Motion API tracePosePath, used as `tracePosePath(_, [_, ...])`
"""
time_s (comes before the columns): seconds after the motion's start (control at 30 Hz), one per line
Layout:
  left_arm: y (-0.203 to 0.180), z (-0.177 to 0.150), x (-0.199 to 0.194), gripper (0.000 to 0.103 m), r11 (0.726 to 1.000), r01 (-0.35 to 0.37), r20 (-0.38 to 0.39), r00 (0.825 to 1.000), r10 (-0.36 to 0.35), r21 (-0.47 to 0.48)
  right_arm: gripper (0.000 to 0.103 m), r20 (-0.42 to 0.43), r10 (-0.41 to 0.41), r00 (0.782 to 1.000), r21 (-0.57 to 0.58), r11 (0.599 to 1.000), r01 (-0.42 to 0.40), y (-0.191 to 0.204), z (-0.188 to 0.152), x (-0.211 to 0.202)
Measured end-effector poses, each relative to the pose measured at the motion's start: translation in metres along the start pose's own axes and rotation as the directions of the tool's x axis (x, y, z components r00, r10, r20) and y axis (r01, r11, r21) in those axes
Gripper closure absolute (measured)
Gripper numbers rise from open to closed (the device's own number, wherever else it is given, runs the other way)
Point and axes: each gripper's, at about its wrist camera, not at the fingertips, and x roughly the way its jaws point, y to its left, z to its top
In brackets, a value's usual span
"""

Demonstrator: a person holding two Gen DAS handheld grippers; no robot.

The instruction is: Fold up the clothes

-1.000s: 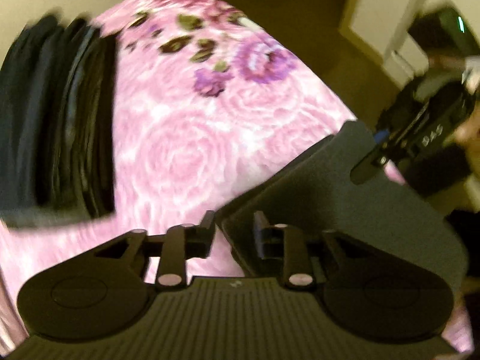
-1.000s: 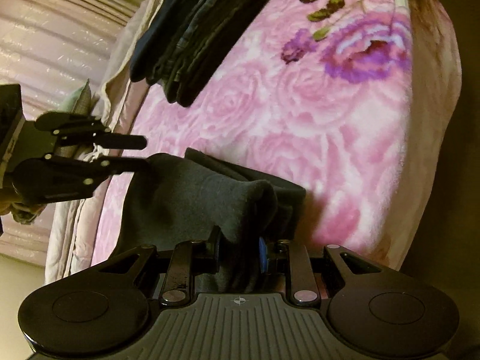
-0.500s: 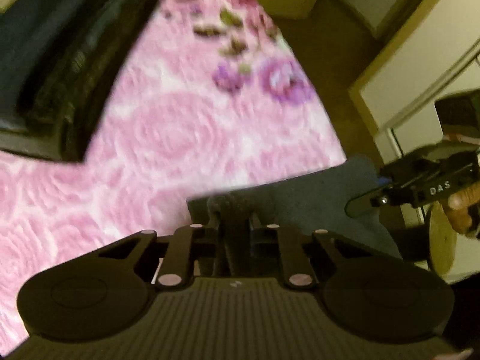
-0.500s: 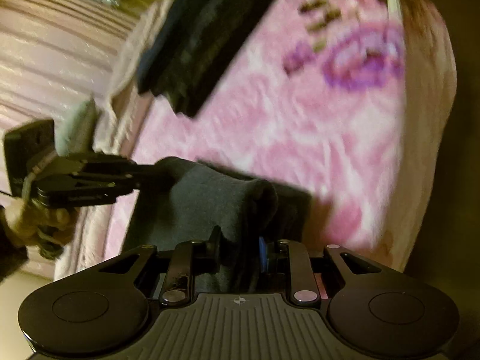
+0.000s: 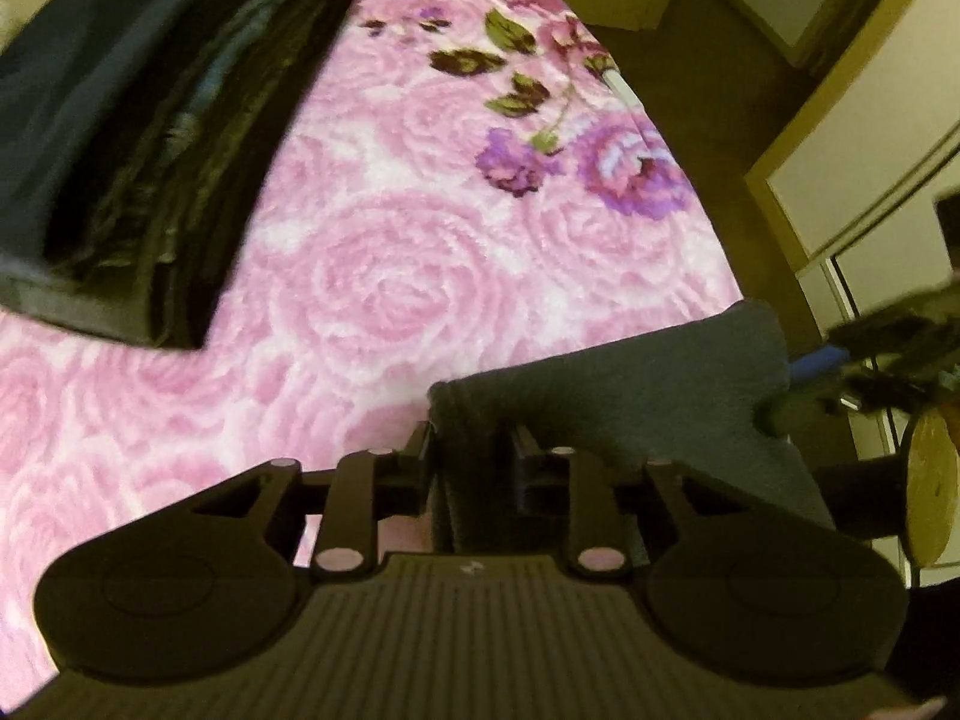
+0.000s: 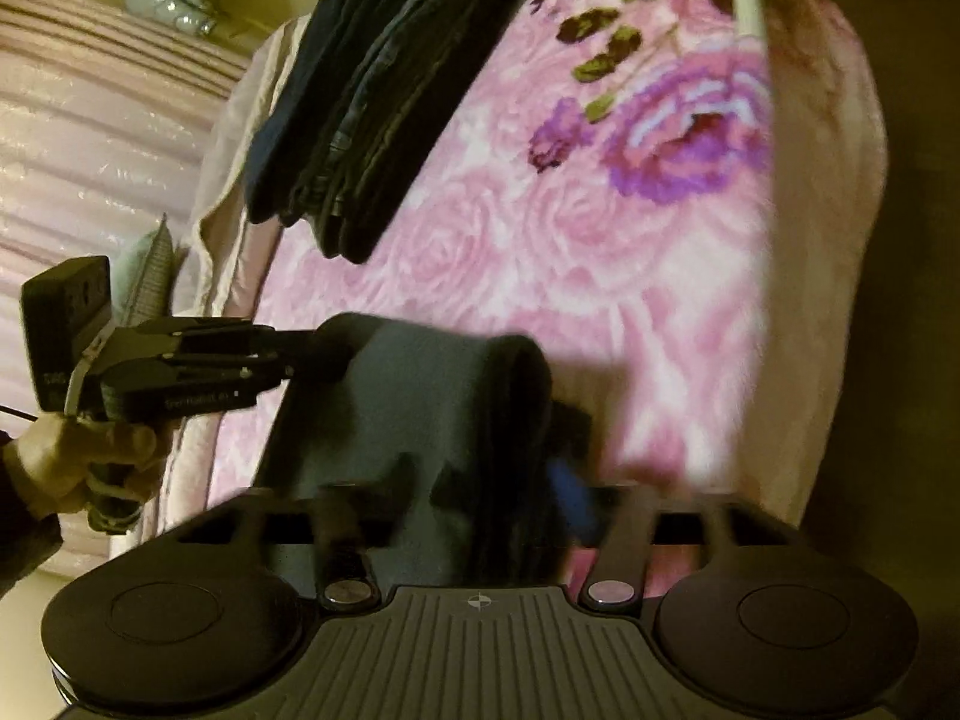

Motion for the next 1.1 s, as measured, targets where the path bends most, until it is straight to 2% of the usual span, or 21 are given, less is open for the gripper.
tracePosePath(0.1, [-0.003,-0.023,-0.031,0.080,0.999,-0.022,0.027,0.999,0.023,-0.027,0.039,-0.012,0.051,0.999,-0.015,0.999,-0.051,0.012,-0.030,-0.017])
tracePosePath(0.23, [-0.021,-0.076,-0.074,0.080,0.999,0.000,0.054,0.999,0.003,-0.050,0.040,-0.087,0.101,0.991,-0.080,0.991,-0.108,0.035,-0.085,-0.016])
tracePosePath(0.33, [-0.041,-0.128,-0.094,0.080,0.999,0.009,0.034,0.999,-0.007,-0.046,0.040,-0.095,0.061,0.994,-0.114,0.991,-0.071,0.047,-0.122,-0.005])
tracePosePath(0.4, [-0.050,-0.158,-0.095,0.080,0.998,-0.019,0.001,1.000,0.019,-0.056,0.058,-0.087,0.032,0.996,-0.086,0.996,-0.040,0.046,-0.140,0.008])
tracePosePath(0.5, [-0.057,-0.192,-0.089,0.081,0.996,-0.083,-0.037,0.996,0.081,-0.045,0.058,-0.063,0.012,0.998,-0.021,1.000,-0.013,0.041,-0.155,0.026])
tracePosePath(0.6, [-0.050,-0.204,-0.070,0.081,0.991,-0.121,-0.038,0.992,0.119,-0.051,0.057,-0.026,0.022,0.999,-0.008,1.000,-0.022,0.040,-0.164,0.035])
tracePosePath(0.77, [-0.049,-0.206,-0.052,0.080,0.993,-0.120,-0.031,0.992,0.119,-0.014,0.057,-0.018,-0.010,1.000,-0.050,0.999,0.009,0.054,-0.163,0.016])
tracePosePath(0.87, [-0.047,-0.205,-0.068,0.080,0.991,-0.131,-0.023,0.991,0.131,-0.033,0.057,0.010,-0.051,0.999,-0.115,0.992,0.052,0.071,-0.159,-0.007])
tracePosePath(0.93, [-0.047,-0.206,-0.083,0.080,0.988,-0.145,-0.013,0.989,0.145,-0.052,0.057,0.062,-0.065,0.996,-0.143,0.987,0.074,0.079,-0.150,-0.020])
tracePosePath(1.03, [-0.054,-0.204,-0.109,0.083,0.985,-0.147,0.042,0.988,0.152,-0.093,0.057,0.144,-0.078,0.986,-0.174,0.979,0.103,0.088,-0.129,-0.037])
tracePosePath(1.1, [-0.061,-0.202,-0.122,0.083,0.985,-0.127,0.084,0.987,0.138,-0.119,0.057,0.166,-0.074,0.983,-0.182,0.978,0.105,0.091,-0.110,-0.034])
